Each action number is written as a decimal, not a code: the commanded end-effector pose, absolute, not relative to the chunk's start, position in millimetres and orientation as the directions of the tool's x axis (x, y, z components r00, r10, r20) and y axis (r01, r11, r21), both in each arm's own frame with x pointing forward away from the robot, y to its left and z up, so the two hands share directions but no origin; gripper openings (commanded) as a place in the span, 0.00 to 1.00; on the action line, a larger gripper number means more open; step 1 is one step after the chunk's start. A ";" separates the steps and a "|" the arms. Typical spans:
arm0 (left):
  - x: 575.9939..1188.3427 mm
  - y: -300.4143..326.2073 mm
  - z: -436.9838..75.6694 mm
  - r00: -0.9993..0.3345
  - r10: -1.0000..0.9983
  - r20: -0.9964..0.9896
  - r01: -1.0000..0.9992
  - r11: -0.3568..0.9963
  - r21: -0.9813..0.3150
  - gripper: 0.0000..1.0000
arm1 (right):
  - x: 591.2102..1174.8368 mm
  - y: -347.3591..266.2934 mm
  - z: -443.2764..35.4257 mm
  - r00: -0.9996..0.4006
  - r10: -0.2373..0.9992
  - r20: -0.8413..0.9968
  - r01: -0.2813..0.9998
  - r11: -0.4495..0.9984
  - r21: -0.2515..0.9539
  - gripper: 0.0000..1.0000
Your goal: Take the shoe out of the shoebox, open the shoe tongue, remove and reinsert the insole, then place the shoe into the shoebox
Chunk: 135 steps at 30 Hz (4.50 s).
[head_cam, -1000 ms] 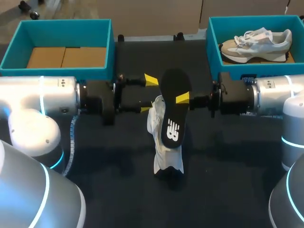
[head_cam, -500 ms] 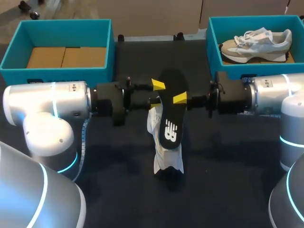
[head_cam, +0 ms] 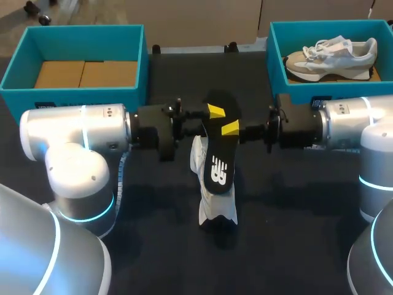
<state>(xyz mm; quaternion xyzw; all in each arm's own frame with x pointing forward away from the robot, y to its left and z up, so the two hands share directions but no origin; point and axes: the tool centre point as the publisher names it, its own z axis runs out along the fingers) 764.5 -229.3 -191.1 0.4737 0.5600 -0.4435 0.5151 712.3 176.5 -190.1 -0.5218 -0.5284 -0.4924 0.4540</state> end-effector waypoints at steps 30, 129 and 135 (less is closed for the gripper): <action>759.4 -240.1 -197.8 -0.050 0.067 -0.997 0.987 0.158 -0.039 0.00 | 715.5 171.2 -191.7 -0.040 0.109 0.993 0.999 -0.032 0.043 0.00; 755.7 -235.2 -198.7 -0.152 0.062 -0.986 0.980 0.139 -0.142 0.00 | 687.4 72.1 -179.2 -0.972 0.141 0.190 0.236 0.513 0.825 1.00; 755.7 -235.2 -198.7 -0.152 0.062 -0.986 0.980 0.139 -0.142 0.00 | 690.8 69.9 -192.7 -0.988 0.119 0.095 0.147 0.584 0.799 1.00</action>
